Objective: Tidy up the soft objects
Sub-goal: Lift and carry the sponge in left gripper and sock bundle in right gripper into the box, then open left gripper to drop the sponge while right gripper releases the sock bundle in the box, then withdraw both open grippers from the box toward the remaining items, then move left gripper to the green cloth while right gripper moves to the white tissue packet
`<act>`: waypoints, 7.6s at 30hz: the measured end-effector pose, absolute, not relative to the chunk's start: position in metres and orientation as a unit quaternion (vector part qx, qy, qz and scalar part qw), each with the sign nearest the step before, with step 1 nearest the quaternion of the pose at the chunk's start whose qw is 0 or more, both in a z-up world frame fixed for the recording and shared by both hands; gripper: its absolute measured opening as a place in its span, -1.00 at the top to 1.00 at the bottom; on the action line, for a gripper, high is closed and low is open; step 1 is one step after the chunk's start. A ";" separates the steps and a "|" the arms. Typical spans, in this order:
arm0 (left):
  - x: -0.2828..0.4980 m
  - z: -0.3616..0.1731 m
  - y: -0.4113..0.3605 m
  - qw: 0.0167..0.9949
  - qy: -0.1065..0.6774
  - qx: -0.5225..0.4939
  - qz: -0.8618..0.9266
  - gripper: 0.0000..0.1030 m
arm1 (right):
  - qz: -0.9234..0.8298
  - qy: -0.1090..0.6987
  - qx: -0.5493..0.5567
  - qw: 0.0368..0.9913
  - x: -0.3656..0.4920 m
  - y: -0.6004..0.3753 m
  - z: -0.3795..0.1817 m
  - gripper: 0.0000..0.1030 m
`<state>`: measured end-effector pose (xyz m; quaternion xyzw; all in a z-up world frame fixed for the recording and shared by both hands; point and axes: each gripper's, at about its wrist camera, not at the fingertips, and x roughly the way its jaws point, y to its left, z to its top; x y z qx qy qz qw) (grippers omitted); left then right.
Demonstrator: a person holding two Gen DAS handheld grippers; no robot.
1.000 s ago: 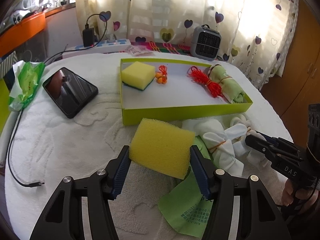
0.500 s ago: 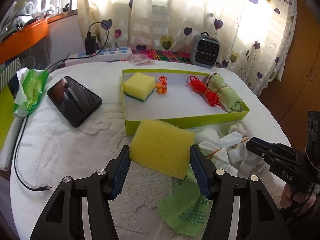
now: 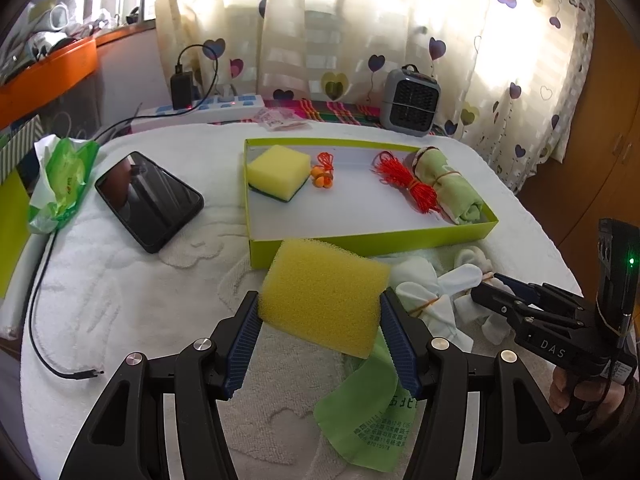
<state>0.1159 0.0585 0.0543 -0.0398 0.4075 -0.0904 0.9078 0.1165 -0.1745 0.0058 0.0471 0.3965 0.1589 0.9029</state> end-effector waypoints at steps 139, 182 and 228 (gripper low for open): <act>0.193 0.063 0.046 0.915 0.400 -0.020 -0.051 -0.25 | 0.147 0.340 -0.022 0.929 0.207 -0.157 0.044 0.08; 0.126 0.040 0.052 0.897 0.434 -0.060 -0.056 -0.25 | 0.118 0.344 0.040 0.931 0.121 -0.207 0.033 0.07; 0.096 0.012 0.029 0.877 0.461 0.002 -0.136 -0.25 | 0.094 0.416 -0.006 0.904 0.091 -0.202 -0.007 0.15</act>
